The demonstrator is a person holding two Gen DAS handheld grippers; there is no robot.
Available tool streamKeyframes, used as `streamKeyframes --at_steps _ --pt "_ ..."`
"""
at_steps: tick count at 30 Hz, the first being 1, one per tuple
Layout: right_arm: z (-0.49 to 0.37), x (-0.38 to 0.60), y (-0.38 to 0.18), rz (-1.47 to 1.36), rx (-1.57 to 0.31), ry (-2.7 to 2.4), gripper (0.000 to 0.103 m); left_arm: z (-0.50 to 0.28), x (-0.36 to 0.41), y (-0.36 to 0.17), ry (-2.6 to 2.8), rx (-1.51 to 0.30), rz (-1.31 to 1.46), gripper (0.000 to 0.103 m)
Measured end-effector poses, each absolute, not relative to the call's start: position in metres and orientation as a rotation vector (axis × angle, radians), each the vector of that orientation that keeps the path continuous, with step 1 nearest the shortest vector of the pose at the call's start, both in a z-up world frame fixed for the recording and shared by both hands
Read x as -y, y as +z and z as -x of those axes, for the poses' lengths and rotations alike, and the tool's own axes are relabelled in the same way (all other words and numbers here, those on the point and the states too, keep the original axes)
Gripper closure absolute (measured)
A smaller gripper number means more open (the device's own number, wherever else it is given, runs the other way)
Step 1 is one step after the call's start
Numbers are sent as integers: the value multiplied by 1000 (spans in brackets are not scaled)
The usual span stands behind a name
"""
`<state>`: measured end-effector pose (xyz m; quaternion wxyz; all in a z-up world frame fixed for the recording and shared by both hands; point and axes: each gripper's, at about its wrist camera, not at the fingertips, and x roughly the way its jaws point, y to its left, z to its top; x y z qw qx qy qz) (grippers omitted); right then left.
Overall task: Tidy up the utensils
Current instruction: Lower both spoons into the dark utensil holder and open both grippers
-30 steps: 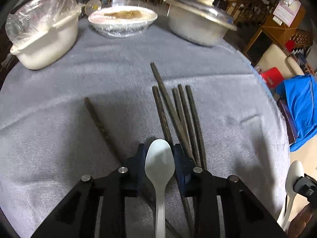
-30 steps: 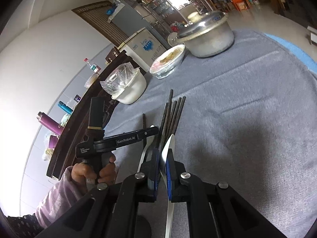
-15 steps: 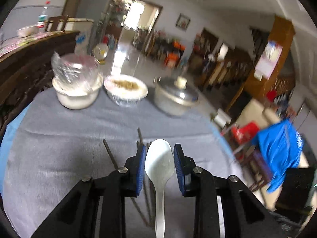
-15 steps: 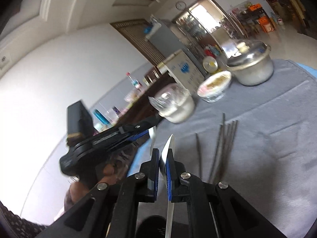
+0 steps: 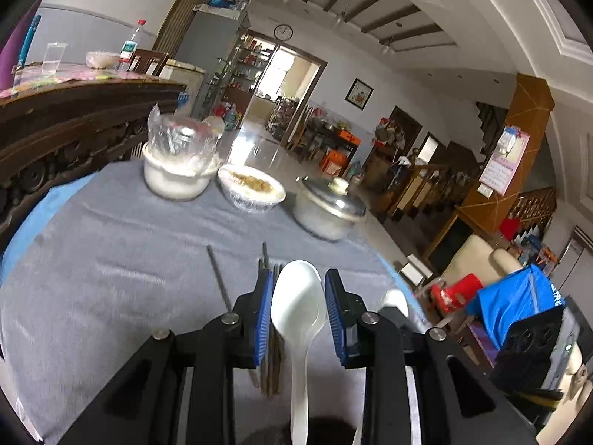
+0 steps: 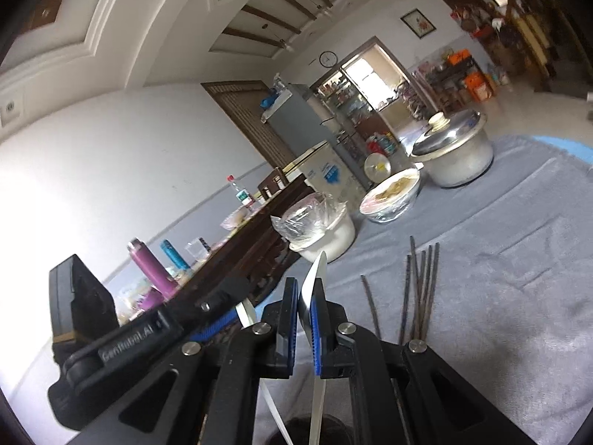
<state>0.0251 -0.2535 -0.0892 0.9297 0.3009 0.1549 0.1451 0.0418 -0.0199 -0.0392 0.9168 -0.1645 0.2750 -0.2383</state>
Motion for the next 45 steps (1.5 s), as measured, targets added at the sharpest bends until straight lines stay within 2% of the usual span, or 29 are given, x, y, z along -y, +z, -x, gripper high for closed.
streamKeyframes --at_steps 10,23,29,32,34,36,37,39,41,43,45 --pt "-2 235 -95 -481 -333 307 95 -20 14 -67 -461 -613 301 73" --pt "17 255 -83 -485 -331 251 94 -7 -6 -49 -461 -569 281 72" --pt "20 269 -82 -507 -345 218 94 -10 -21 -44 -415 -570 296 67" --pt "19 276 -84 -519 -366 205 94 -11 -25 -42 -370 -575 273 64" --pt "19 279 -85 -520 -381 194 94 -11 -25 -40 -317 -574 236 52" --pt "18 282 -85 -518 -395 184 94 -13 -24 -38 -249 -575 183 44" --pt "18 283 -84 -515 -403 179 94 -14 -24 -37 -225 -575 164 43" --pt "17 286 -84 -518 -423 169 90 -16 -24 -35 -174 -582 128 41" --pt "17 289 -84 -524 -436 158 75 -18 -24 -34 -138 -591 98 39" --pt "17 291 -84 -533 -442 150 66 -18 -25 -34 -108 -594 75 39" --pt "19 293 -84 -535 -435 140 66 -20 -26 -35 -85 -604 52 39"
